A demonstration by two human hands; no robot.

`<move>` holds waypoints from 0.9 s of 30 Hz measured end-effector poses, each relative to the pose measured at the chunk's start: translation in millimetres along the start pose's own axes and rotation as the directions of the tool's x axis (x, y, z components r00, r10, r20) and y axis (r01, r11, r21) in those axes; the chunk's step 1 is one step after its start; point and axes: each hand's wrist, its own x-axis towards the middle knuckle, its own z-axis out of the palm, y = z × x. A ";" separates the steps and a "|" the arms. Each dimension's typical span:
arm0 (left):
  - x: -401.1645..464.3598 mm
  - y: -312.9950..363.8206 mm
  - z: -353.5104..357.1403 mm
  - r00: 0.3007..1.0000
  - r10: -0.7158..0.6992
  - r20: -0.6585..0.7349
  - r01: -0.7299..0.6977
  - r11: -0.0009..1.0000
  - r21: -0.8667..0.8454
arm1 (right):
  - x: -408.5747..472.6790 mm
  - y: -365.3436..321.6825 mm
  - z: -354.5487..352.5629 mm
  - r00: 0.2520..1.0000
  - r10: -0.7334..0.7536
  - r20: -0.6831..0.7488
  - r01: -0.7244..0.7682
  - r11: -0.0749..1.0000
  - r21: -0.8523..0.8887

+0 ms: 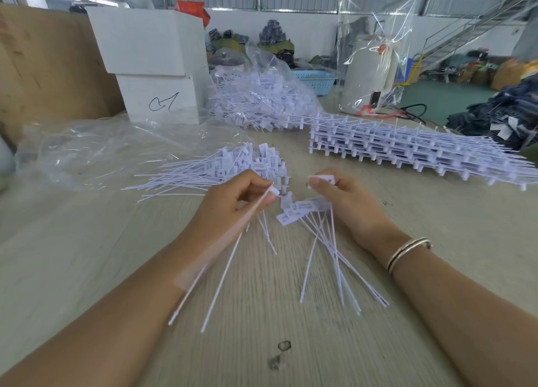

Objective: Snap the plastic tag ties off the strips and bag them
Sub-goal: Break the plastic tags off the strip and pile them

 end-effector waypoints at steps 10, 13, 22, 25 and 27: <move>-0.8 5.8 6.5 0.984 0.170 0.060 -0.177 0.845 0.505 | -6.2 -2.8 16.9 0.972 -0.231 -0.045 0.176 0.838 -0.517; -0.9 8.3 15.4 0.980 0.184 0.071 -0.194 0.847 0.496 | -9.6 -2.0 24.5 0.968 -0.230 0.100 0.241 0.741 -0.627; -0.2 2.3 4.9 0.985 0.161 0.061 -0.170 0.855 0.491 | 1.5 1.6 9.3 0.996 -0.092 0.011 0.092 0.995 -0.031; 0.2 1.3 4.2 0.982 0.158 0.100 -0.187 0.819 0.542 | 1.6 5.1 8.8 0.995 -0.095 0.040 0.097 0.995 -0.035; 0.0 2.4 6.0 0.978 0.185 0.096 -0.207 0.810 0.548 | 0.7 5.2 8.3 0.990 -0.116 0.081 0.121 0.991 -0.058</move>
